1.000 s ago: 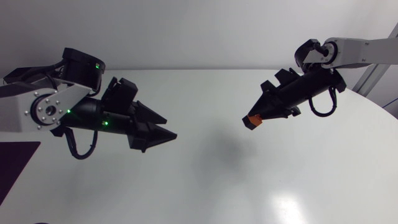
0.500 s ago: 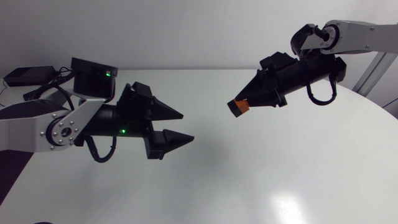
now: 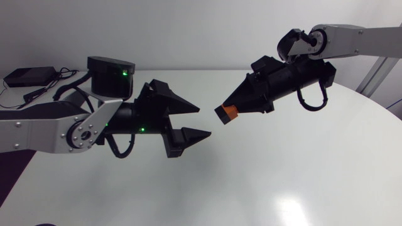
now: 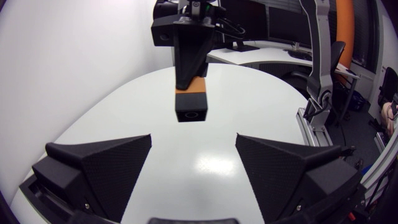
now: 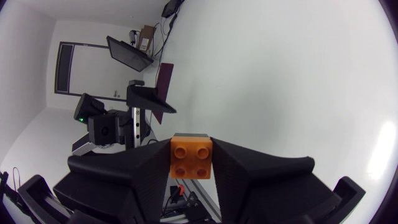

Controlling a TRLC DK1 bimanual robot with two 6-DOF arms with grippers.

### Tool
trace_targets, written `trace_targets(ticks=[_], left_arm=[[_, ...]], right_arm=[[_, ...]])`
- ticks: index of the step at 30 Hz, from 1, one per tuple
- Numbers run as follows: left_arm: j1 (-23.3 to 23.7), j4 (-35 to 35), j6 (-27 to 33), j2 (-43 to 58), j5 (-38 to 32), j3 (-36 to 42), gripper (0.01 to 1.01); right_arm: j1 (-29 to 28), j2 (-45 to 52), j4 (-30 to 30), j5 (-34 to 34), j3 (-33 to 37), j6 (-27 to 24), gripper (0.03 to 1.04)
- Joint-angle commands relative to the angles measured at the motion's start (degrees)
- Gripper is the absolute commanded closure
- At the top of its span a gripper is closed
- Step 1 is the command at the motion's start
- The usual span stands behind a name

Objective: Separate the duplo bricks

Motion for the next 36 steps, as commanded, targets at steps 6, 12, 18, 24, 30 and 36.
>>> trace_targets(ticks=[6, 12, 18, 24, 30, 36], left_arm=[[-1.51, 3.17, 1.21, 6.78, -0.97, 3.77, 0.121], [-1.78, 3.17, -0.37, 6.96, -0.88, 5.71, 0.121], [-3.53, 3.7, -2.13, 6.87, -0.97, 6.59, 0.164], [-4.94, 4.14, -2.57, 7.48, -1.85, 6.68, 0.22], [-5.47, 4.66, -3.1, 7.75, -2.29, 6.5, 0.297], [-5.91, 5.81, -3.1, 9.07, -3.25, 6.32, 0.315]], right_arm=[[-0.61, -1.12, 0.68, -3.3, -3.23, -1.86, 0.87], [-0.26, -0.06, 3.4, -3.83, -4.29, -1.77, 0.87], [-0.44, 2.05, 5.16, -3.74, -3.58, -1.51, 0.87], [-0.61, 1.96, 5.16, -3.56, -2.97, -1.33, 0.87], [-0.79, 0.64, 6.48, -3.39, -4.11, -0.28, 0.87], [-0.53, -1.12, 9.99, -3.13, -6.22, 2.36, 0.87]])
